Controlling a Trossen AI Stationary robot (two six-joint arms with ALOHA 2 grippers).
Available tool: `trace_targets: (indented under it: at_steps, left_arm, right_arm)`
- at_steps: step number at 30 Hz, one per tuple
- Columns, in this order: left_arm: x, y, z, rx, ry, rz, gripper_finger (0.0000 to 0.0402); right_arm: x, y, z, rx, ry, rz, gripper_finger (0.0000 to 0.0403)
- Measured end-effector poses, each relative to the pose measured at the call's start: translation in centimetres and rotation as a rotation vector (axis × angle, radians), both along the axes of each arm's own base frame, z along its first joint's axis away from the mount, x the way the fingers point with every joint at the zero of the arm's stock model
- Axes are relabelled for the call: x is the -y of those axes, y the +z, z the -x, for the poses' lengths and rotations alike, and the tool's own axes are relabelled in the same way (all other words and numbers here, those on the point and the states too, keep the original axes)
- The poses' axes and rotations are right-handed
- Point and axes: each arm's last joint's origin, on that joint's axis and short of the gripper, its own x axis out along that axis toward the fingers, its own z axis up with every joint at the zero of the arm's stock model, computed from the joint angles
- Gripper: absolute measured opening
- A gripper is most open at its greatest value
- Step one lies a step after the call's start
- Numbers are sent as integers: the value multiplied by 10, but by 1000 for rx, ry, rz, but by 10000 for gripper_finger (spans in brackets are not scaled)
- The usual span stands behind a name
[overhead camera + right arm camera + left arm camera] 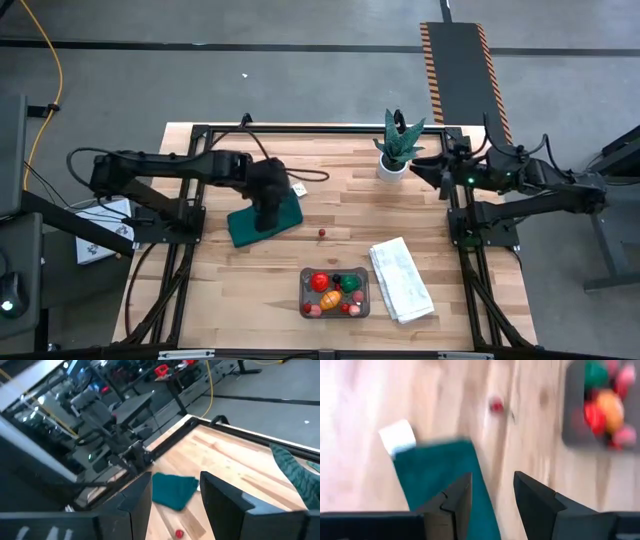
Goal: Pick and placing Produce into tupperware
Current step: Put the red cherry into the black bin
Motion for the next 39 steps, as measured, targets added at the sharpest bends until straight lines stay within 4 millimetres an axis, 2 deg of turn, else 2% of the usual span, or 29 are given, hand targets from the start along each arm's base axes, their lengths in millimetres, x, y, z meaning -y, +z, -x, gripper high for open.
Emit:
trace_targets:
  at_steps: [3, 7, 12, 19, 26, 33, 39]
  left_arm:
    - [-2, 5, -4, 68, 43, -43, 133]
    - [-10, 3, -10, 102, 180, 6, 134]
    - [-22, -9, -17, 67, 404, 107, 134]
    - [-27, -33, -30, -19, 551, 176, 134]
    - [-29, -62, -48, -96, 654, 294, 134]
    - [-31, -84, -68, -89, 775, 468, 134]
    - [-33, -92, -70, -100, 933, 453, 134]
  right_arm:
    - [1, 0, -8, 3, -28, -13, 156]
    - [0, -5, -22, -28, -38, -52, 156]
    - [0, -13, -40, -84, -41, -72, 156]
    - [-1, -20, -61, -115, -34, -46, 156]
    - [0, -23, -64, -157, -17, 14, 156]
    - [-1, -28, -58, -247, 41, 67, 156]
    - [-1, -30, -51, -307, 69, 140, 156]
